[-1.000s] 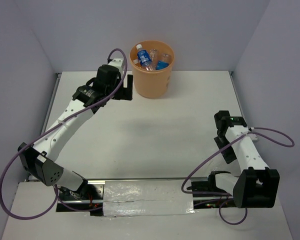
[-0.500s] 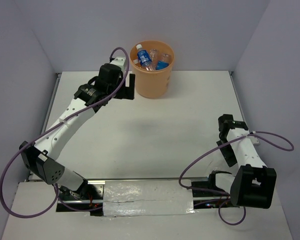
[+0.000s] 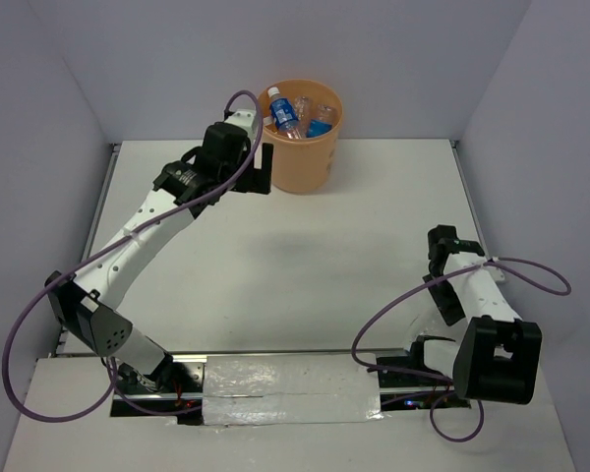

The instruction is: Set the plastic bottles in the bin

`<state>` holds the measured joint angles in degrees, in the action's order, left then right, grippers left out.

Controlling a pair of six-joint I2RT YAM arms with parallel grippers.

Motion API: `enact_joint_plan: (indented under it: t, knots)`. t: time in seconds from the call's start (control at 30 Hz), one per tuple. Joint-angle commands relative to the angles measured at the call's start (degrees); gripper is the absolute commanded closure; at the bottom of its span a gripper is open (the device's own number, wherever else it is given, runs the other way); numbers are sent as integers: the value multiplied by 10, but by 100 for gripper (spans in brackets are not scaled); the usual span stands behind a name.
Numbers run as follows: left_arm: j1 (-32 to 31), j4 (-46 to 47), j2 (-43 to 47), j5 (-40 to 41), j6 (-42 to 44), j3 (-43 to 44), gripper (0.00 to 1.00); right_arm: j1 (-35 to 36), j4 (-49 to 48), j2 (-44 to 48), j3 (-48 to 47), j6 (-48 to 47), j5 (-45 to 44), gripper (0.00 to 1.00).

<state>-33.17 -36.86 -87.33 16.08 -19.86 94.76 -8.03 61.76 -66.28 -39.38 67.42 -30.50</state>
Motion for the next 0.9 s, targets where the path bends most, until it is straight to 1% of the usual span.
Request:
enact_joint_plan:
  t: [0.0,0.17,0.4,0.5,0.53,0.57,0.6,0.63,0.67,0.7,0.77,0.8,0.87]
  knots:
    - [-3,11,-6,8,-6,21,1,-3,-31,-14,10,4,5,9]
    - [-7,8,-6,11,-8,15,1,-3,-73,-27,25,-24,42,8]
    - [-8,1,-6,22,-7,17,1,-3,-174,-31,51,-125,135,10]
    - [-8,2,-7,23,-8,19,1,-3,-199,-2,59,-150,161,20]
    - [-8,2,-7,23,-9,18,1,-3,-203,8,58,-155,165,25]
    - [-8,2,-8,23,-10,18,1,-3,-207,24,55,-162,171,32]
    - [-8,1,-9,23,-10,18,1,-2,-224,33,53,-185,182,34]
    - [-8,0,-10,24,-10,19,1,-2,-234,43,50,-198,215,35]
    - [-8,-1,-11,29,-11,21,1,-2,-247,56,38,-211,242,38]
    - [-10,-3,-8,40,-15,21,1,0,-274,85,29,-237,271,39]
    - [-11,-4,-5,76,-31,18,1,20,-295,111,-19,-244,321,40]
    - [-11,-5,0,90,-39,18,1,30,-315,122,-40,-246,328,41]
    - [-11,-7,5,127,-53,18,1,68,-326,111,-124,-253,321,44]
